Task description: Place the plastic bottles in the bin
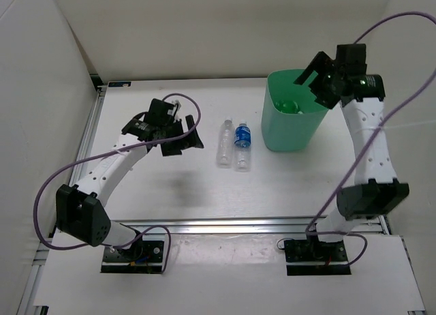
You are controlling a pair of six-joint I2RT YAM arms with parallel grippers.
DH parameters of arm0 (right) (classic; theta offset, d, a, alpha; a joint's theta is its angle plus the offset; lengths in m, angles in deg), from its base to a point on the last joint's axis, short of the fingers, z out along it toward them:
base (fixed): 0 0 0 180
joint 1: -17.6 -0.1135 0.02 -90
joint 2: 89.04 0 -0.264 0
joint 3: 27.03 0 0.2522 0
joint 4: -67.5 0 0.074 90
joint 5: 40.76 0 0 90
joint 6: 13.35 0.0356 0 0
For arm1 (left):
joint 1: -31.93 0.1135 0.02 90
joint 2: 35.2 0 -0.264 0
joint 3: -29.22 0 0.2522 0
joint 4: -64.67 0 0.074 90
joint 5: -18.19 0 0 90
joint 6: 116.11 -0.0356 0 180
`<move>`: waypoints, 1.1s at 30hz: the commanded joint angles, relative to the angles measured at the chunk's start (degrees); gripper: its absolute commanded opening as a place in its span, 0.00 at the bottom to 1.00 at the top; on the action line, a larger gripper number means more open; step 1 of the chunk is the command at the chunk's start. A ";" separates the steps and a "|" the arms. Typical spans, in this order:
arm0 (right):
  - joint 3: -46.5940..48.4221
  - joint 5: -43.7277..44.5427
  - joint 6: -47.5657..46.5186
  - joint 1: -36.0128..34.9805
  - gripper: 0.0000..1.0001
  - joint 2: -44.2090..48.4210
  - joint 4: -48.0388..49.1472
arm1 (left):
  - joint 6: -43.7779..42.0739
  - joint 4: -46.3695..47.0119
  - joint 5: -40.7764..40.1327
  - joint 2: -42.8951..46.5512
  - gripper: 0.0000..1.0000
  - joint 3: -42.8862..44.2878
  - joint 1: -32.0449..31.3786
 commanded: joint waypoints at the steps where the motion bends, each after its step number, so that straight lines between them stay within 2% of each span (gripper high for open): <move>1: -5.46 -2.79 -1.48 1.23 1.00 14.51 4.62 | 1.83 1.16 -8.74 -0.16 1.00 7.05 0.37; 3: -9.15 -5.59 -0.96 1.77 1.00 18.48 4.62 | 3.67 2.56 -10.53 -4.47 1.00 13.45 0.37; 4: -10.21 -5.61 -0.95 1.77 1.00 19.63 4.62 | 4.55 3.26 -9.67 -6.57 1.00 13.48 0.37; 6: -14.24 -9.03 0.36 1.77 1.00 22.79 4.62 | 5.35 3.27 -3.72 -15.35 1.00 19.61 0.37; 7: -15.66 -10.34 0.89 1.77 1.00 23.76 4.62 | 4.57 3.27 3.37 -18.95 1.00 22.59 0.37; 8: -17.07 -11.66 0.89 1.77 1.00 24.73 4.62 | 3.78 3.27 5.96 -22.55 1.00 28.71 0.37; 9: -18.47 -13.59 1.42 1.77 1.00 26.39 6.28 | 2.64 2.14 6.94 -28.94 1.00 32.17 -0.41; 10: -21.01 -18.22 0.55 2.29 1.00 27.19 7.25 | 1.93 -1.18 6.00 -31.96 1.00 35.77 -1.55; 12: -21.74 -20.81 0.02 2.29 1.00 29.04 7.88 | 0.88 -3.41 5.99 -39.24 1.00 44.63 -2.17; 14: -21.74 -23.09 -1.64 2.29 1.00 30.36 8.40 | -0.53 -4.11 5.99 -43.66 1.00 48.36 -2.70; 18: -20.43 -23.10 -4.03 3.79 1.00 31.60 7.79 | -1.85 -4.12 4.49 -47.45 1.00 48.90 -2.71; 21: -20.42 -26.26 -5.34 5.46 1.00 32.12 7.17 | -1.85 -4.64 3.97 -50.26 1.00 49.43 -2.71; 30: -19.89 -27.33 -7.10 7.22 1.00 33.79 3.93 | -1.85 -3.59 8.35 -55.90 1.00 49.44 -2.71; 33: -18.75 -25.65 -8.42 7.22 1.00 33.79 1.64 | -1.33 -2.89 12.56 -57.22 0.90 48.29 -2.71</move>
